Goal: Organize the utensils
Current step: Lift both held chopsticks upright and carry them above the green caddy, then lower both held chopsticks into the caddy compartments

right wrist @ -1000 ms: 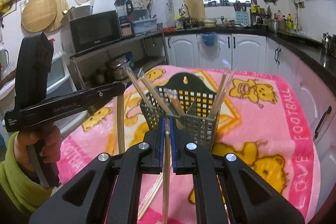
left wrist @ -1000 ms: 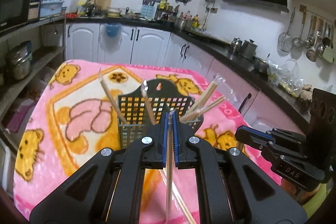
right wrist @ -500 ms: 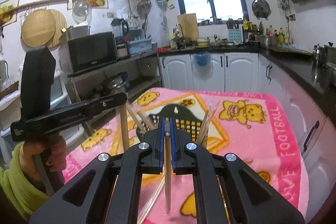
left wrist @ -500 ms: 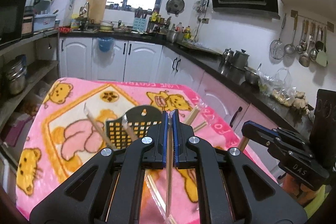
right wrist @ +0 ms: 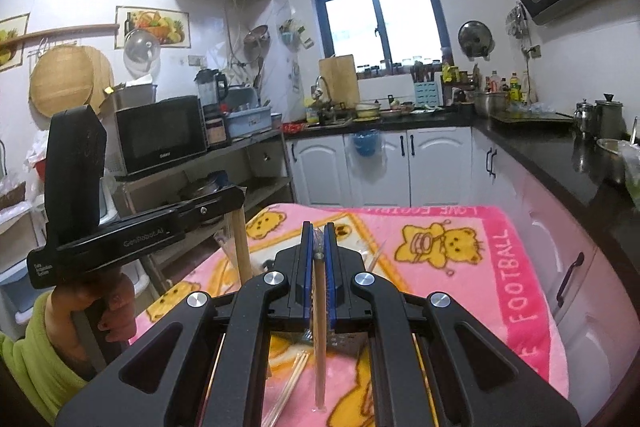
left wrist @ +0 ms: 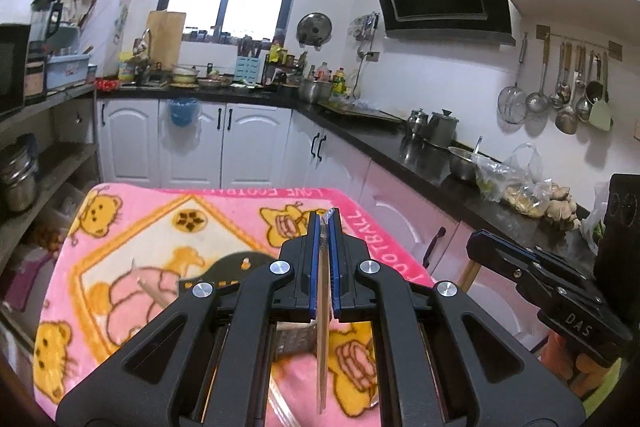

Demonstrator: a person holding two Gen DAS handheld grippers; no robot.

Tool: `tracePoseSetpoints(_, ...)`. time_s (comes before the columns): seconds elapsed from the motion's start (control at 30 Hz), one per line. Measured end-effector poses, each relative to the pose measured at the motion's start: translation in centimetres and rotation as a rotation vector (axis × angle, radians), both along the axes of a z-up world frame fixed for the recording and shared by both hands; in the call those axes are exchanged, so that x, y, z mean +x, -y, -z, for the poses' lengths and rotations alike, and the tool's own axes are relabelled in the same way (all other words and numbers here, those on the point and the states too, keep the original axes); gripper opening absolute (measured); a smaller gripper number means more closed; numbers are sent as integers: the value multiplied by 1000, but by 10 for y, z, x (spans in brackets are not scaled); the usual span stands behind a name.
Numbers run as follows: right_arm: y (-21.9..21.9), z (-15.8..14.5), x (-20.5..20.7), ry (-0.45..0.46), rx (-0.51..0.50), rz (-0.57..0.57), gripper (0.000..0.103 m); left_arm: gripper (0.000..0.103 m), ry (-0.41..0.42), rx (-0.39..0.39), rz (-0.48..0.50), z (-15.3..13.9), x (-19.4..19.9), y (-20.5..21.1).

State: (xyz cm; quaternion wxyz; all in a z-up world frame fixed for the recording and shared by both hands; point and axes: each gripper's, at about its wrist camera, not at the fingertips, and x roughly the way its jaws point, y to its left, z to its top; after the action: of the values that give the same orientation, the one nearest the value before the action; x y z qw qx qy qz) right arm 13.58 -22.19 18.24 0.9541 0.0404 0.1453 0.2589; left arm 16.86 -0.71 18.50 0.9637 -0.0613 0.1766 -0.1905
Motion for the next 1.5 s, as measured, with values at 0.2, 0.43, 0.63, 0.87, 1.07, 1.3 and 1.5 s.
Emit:
tracePoseSetpoints(0.2,5,-10,0,26,14,7,6,2,25,-3,9,-12,5,7)
tracePoseSetpoints(0.43,2,-21,4,48,27,-4,6,2,51,-5,-1,-24,11,9)
tracePoseSetpoints(0.63,-8,-31,14,61,28,-17,6,2,87,-8,-33,-37,13,2)
tracePoseSetpoints(0.87,-22,-42,25,83,16,-35,6,2,117,-7,-76,-51,19,-9)
tracePoseSetpoints(1.07,-33,-51,34,98,17,-45,6,2,144,-2,-107,-60,22,-16)
tracePoseSetpoints(1.3,-43,-58,47,113,21,-42,6,2,199,-29,-152,-69,29,-22)
tracePoseSetpoints(1.5,-44,-62,64,112,33,-18,6,2,200,-48,-173,-65,43,-24)
